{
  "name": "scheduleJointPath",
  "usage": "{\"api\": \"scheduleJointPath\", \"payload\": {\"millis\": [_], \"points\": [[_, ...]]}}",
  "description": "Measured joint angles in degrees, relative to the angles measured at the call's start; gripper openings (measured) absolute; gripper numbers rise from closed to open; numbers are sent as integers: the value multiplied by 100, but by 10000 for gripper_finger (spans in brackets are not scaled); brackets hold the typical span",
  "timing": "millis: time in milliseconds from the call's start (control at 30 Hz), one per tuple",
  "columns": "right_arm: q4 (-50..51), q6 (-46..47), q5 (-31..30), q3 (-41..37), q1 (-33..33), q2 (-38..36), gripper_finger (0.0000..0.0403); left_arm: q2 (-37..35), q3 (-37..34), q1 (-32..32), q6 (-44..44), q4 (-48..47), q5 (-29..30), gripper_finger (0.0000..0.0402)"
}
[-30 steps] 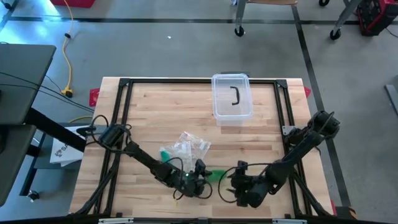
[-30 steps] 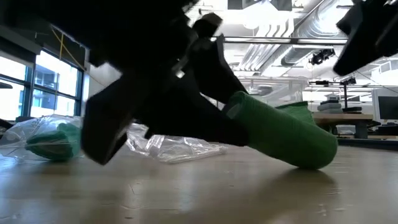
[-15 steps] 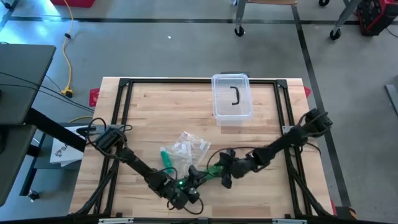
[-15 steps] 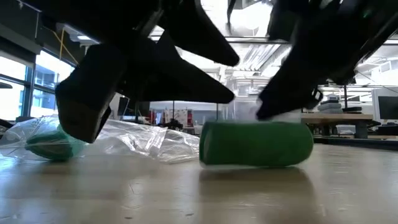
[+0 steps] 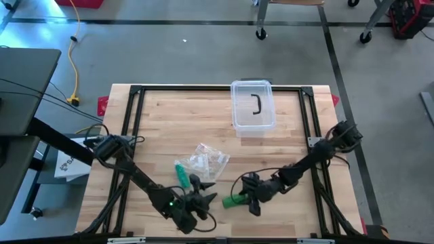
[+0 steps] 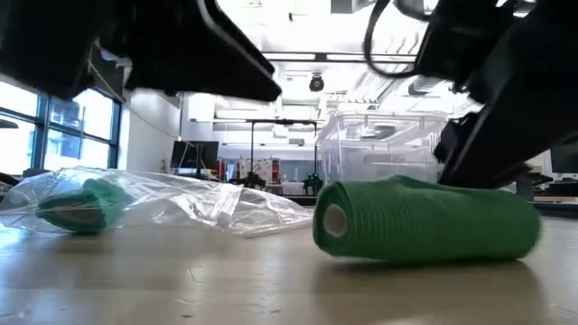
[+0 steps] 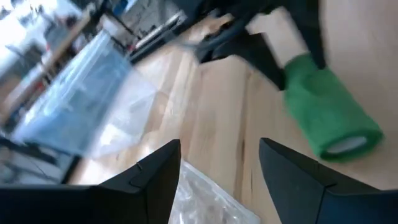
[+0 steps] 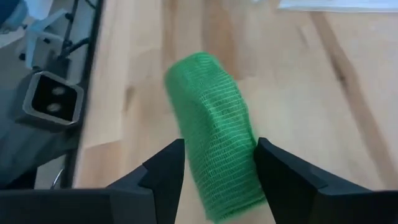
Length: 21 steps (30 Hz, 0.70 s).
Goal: Roll bandage
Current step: Roll the green bandage
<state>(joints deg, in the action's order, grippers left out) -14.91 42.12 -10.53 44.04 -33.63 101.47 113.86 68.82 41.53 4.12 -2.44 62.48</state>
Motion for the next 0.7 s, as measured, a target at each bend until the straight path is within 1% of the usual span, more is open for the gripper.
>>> {"api": "scheduleJointPath", "payload": {"millis": [100, 167, 233, 333, 433, 500, 567, 633, 700], "points": [[204, -33, -232, 113, -184, -146, 185, -293, 0, -70, 767, -348, -28, 214], [385, -89, -549, 273, -327, -209, 185, -530, 0, -196, 1372, -631, -150, 214], [607, -185, -827, 487, -436, -219, 185, -794, 0, -431, 2000, -1001, -659, 214], [770, -345, -1055, 826, -501, -143, 185, -1060, 0, -926, 2733, -1426, -1854, 214], [785, -476, -1235, 1022, -460, 41, 185, -1083, 0, -1449, 2971, -1677, -2820, 214], [714, -587, -1330, 1067, -404, 197, 185, -1012, -10, -1727, 2986, -1838, -3180, 214], [700, -588, -1283, 1063, -341, 392, 185, -957, -56, -1908, 3040, -2073, -3518, 214], [927, -423, -1085, 1049, -301, 557, 185, -933, -74, -1991, 3254, -2481, -3909, 213], [1174, -137, -1091, 1044, -307, 600, 185, -935, -71, -1958, 3628, -2969, -4081, 213]]}}
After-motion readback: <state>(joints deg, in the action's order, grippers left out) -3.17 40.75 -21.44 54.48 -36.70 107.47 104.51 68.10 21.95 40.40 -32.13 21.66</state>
